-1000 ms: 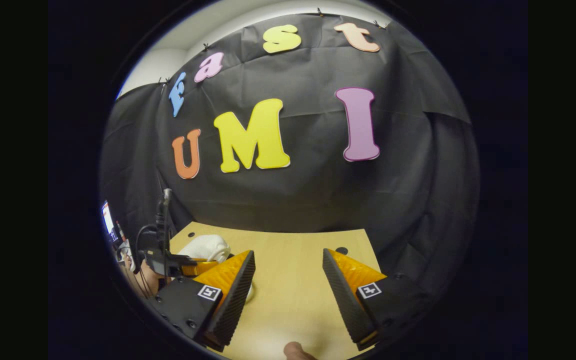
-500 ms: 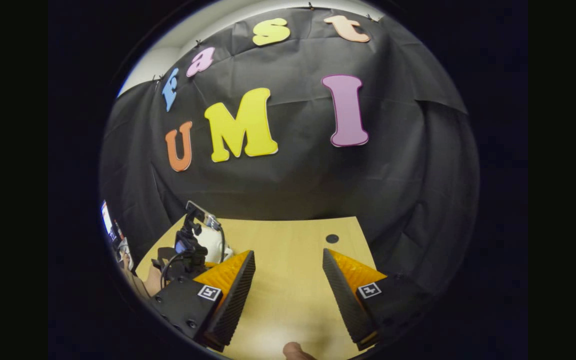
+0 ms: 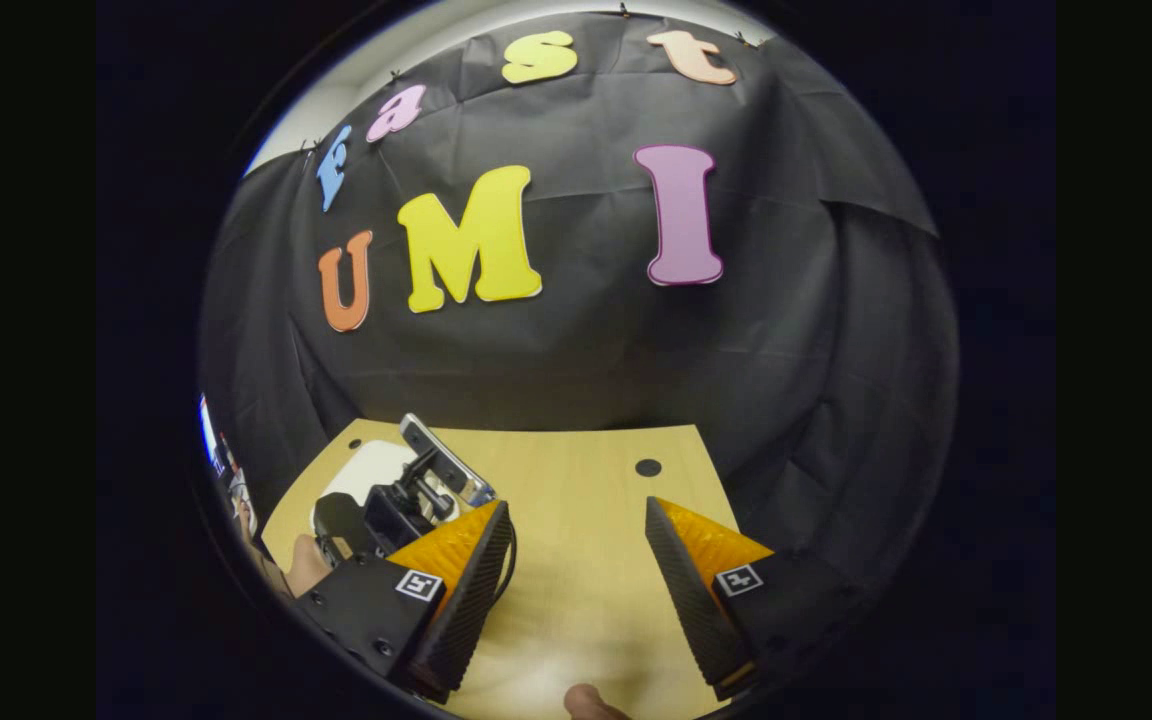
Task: First open the suitcase, pack the skin care products into it, and then close the suitcase.
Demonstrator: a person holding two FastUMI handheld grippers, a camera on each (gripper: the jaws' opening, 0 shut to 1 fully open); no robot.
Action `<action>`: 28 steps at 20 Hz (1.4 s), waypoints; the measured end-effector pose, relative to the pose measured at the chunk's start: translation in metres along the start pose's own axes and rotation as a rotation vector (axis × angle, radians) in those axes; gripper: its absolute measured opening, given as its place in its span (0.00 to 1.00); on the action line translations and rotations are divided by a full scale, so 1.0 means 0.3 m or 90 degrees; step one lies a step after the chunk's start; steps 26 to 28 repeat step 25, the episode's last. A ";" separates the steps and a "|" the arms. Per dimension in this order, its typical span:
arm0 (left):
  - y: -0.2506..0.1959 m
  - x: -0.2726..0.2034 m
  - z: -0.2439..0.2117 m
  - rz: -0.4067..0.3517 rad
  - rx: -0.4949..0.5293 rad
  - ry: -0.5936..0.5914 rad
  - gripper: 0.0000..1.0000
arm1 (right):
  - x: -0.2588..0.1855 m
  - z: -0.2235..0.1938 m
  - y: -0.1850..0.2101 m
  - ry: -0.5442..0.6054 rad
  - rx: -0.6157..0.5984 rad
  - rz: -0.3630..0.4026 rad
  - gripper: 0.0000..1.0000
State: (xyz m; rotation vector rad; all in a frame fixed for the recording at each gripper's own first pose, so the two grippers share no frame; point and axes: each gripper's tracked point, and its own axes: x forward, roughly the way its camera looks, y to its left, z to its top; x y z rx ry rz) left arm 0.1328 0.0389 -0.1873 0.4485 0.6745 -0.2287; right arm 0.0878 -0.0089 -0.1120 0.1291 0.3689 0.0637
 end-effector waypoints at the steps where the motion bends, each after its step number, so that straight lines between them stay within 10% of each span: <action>1: 0.017 -0.030 0.017 0.006 -0.015 -0.015 0.84 | -0.005 0.015 -0.001 -0.011 -0.006 -0.008 0.80; 3: 0.081 -0.097 0.060 0.023 -0.043 -0.052 0.99 | -0.017 0.057 0.007 -0.034 -0.017 -0.024 0.80; 18: 0.728 -0.753 0.252 0.149 -0.261 -0.344 0.98 | -0.072 0.315 0.476 -0.167 -0.052 -0.013 0.80; 28: 0.815 -0.883 0.197 0.143 -0.297 -0.388 0.98 | -0.086 0.315 0.734 -0.186 -0.105 0.025 0.80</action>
